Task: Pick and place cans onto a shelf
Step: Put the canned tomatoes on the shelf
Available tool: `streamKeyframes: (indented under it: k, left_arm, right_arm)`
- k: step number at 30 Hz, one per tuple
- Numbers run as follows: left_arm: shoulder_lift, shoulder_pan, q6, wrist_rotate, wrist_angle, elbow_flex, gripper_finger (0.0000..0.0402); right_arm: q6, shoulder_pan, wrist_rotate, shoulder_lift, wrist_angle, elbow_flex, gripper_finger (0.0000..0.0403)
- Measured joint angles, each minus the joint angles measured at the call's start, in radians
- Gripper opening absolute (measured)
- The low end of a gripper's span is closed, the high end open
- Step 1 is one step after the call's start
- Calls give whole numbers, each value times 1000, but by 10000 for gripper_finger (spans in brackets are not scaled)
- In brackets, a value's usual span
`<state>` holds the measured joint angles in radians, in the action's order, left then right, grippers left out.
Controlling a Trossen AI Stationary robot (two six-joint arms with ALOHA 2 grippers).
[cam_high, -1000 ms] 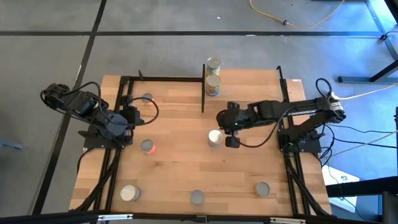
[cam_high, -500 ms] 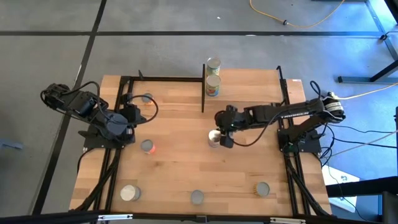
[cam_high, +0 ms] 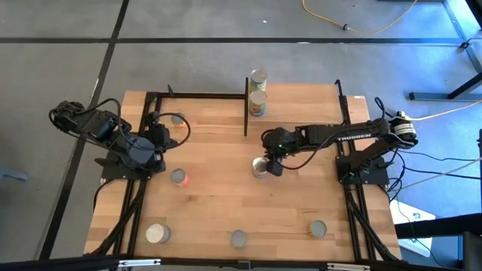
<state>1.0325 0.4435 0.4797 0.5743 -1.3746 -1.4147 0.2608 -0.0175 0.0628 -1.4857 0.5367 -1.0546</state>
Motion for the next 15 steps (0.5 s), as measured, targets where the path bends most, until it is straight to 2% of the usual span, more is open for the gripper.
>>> streamKeyframes:
  k: [15]
  left_arm:
    - [0, 0, 19, 20, 0, 0, 0]
  right_arm:
    - [76, -14, -33, -13, -11, 0, 83]
